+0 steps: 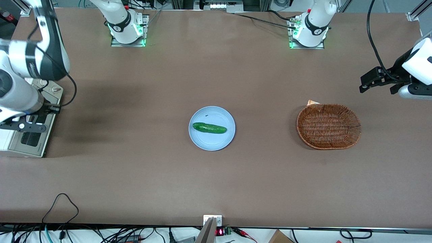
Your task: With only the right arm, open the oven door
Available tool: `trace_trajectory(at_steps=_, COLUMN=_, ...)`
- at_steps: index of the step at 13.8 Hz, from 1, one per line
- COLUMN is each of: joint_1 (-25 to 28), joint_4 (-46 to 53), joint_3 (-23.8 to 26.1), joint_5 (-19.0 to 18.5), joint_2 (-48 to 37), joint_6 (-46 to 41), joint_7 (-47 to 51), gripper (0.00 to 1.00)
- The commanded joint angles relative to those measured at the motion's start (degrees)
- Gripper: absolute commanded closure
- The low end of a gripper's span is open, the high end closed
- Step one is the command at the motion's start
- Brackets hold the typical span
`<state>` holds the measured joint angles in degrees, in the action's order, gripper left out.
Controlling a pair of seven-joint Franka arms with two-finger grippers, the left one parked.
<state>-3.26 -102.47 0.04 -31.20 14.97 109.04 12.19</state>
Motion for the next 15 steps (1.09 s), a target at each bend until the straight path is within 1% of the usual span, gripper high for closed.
trace_trajectory(at_steps=1, joint_1=-0.52, joint_4=-2.91, joint_3=-2.75, joint_5=-5.26, joint_2=-0.12, joint_6=5.21, joint_7=2.14, gripper=1.00)
trace_trajectory(at_steps=3, joint_1=-0.96, joint_4=-3.79, joint_3=-4.34, joint_5=-6.14, joint_2=0.23, joint_6=6.79, joint_7=3.10, gripper=1.00)
trace_trajectory(at_steps=5, joint_1=-1.49, joint_4=-5.10, joint_3=-4.87, joint_5=-9.39, joint_2=0.59, joint_6=9.25, joint_7=4.59, gripper=1.00)
trace_trajectory(at_steps=7, joint_1=-1.75, joint_4=-5.20, joint_3=-5.14, joint_5=-11.15, joint_2=1.64, joint_6=10.57, joint_7=5.13, gripper=1.00)
trace_trajectory(at_steps=15, joint_1=-2.63, joint_4=-5.46, joint_3=-5.66, joint_5=-11.51, joint_2=2.79, joint_6=13.04, joint_7=5.13, gripper=1.00)
